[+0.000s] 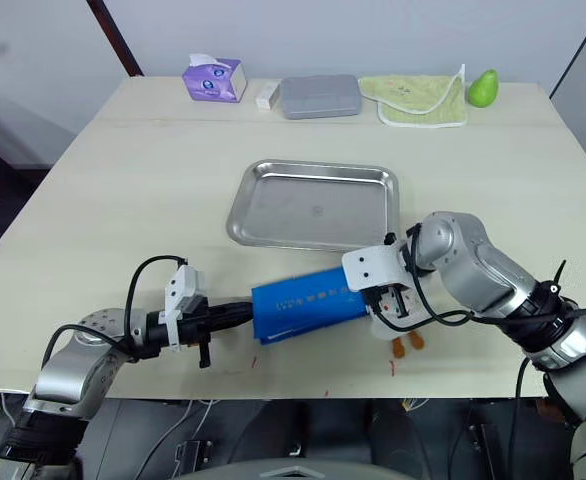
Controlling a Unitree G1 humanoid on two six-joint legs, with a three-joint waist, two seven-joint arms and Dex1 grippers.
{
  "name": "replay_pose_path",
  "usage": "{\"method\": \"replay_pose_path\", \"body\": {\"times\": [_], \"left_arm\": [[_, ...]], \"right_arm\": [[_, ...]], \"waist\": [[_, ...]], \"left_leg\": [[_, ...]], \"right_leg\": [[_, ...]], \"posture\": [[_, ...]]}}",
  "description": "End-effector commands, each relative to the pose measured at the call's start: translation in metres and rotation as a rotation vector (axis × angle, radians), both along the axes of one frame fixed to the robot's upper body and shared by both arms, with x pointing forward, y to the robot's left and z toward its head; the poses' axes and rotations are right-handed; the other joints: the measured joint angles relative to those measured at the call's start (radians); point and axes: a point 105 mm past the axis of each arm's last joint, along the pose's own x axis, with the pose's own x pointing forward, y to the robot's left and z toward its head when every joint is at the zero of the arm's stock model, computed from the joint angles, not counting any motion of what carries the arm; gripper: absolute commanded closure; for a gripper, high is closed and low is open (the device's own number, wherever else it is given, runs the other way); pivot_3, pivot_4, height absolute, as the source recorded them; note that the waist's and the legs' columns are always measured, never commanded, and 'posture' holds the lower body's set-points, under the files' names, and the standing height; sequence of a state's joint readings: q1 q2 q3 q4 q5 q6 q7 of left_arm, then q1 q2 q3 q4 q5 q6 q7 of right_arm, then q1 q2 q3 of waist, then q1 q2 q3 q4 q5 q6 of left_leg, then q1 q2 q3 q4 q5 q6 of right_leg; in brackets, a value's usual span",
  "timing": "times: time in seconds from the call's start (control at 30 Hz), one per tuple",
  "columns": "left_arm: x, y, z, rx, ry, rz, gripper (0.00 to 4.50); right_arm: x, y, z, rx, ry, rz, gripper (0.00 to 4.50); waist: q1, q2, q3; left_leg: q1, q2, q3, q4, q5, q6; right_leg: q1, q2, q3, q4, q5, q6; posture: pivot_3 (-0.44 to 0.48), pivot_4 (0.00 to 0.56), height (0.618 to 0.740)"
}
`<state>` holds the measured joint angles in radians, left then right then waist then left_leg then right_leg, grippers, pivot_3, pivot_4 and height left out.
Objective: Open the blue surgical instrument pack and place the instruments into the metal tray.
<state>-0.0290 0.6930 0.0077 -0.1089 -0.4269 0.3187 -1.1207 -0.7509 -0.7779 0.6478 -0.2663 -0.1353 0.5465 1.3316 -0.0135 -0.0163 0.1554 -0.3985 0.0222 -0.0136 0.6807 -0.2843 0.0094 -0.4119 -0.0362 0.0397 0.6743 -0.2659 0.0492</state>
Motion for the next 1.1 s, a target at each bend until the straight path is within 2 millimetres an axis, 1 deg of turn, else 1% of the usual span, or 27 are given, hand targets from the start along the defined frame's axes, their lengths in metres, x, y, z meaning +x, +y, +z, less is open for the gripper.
{"method": "replay_pose_path", "body": {"times": [0.03,0.13,0.23,0.43,0.63,0.83,1.1], "left_arm": [[0.003,-0.008,0.008,-0.013,-0.041,-0.054,4.42],[0.004,-0.011,0.009,-0.004,-0.040,-0.090,4.42],[0.001,-0.011,0.008,0.009,-0.027,-0.140,4.42],[0.003,-0.016,0.009,0.018,-0.028,-0.184,4.42],[-0.004,-0.025,0.007,0.026,-0.005,-0.251,4.42],[-0.006,-0.031,0.006,0.024,-0.004,-0.272,4.42],[-0.010,-0.037,0.001,0.028,0.006,-0.295,4.42]], "right_arm": [[-0.012,0.009,0.013,0.080,0.011,0.042,4.50],[-0.022,0.009,0.013,0.119,0.051,0.050,4.50],[-0.031,0.009,0.011,0.152,0.099,0.049,4.50],[-0.039,0.004,0.005,0.169,0.138,0.034,4.50],[-0.044,-0.005,0.003,0.167,0.146,0.009,4.50],[-0.050,-0.012,0.005,0.150,0.148,-0.012,4.50],[-0.047,-0.013,0.008,0.136,0.138,-0.035,4.50]], "waist": [[0.000,0.000,0.000],[0.002,0.000,0.000],[0.001,0.000,0.000],[0.001,0.000,0.000],[0.002,0.000,0.000],[0.003,0.000,0.000],[0.002,0.000,0.000]], "left_leg": [[0.000,0.000,0.000,0.000,0.000,0.000],[0.000,0.000,0.000,0.000,0.000,0.000],[0.000,0.000,-0.001,0.001,0.000,0.000],[0.000,0.000,-0.001,0.001,0.000,0.000],[-0.001,0.000,-0.001,0.001,0.000,0.000],[-0.001,0.000,-0.001,0.001,0.000,0.000],[-0.001,0.000,-0.001,0.002,0.000,0.000]], "right_leg": [[0.000,0.000,0.000,0.000,0.000,0.000],[0.000,0.000,0.000,0.000,0.000,0.000],[0.000,0.000,-0.001,0.000,0.000,0.000],[0.000,0.000,-0.001,0.000,0.000,0.000],[0.001,0.000,-0.001,0.000,0.000,0.000],[0.001,0.000,-0.001,0.000,0.000,0.000],[0.001,0.000,-0.001,0.000,0.000,0.000]], "posture": [[0.000,0.150,0.740],[0.000,0.150,0.740],[0.000,0.150,0.740],[0.000,0.150,0.740],[0.000,0.150,0.740],[0.000,0.150,0.740],[0.000,0.150,0.740]]}}
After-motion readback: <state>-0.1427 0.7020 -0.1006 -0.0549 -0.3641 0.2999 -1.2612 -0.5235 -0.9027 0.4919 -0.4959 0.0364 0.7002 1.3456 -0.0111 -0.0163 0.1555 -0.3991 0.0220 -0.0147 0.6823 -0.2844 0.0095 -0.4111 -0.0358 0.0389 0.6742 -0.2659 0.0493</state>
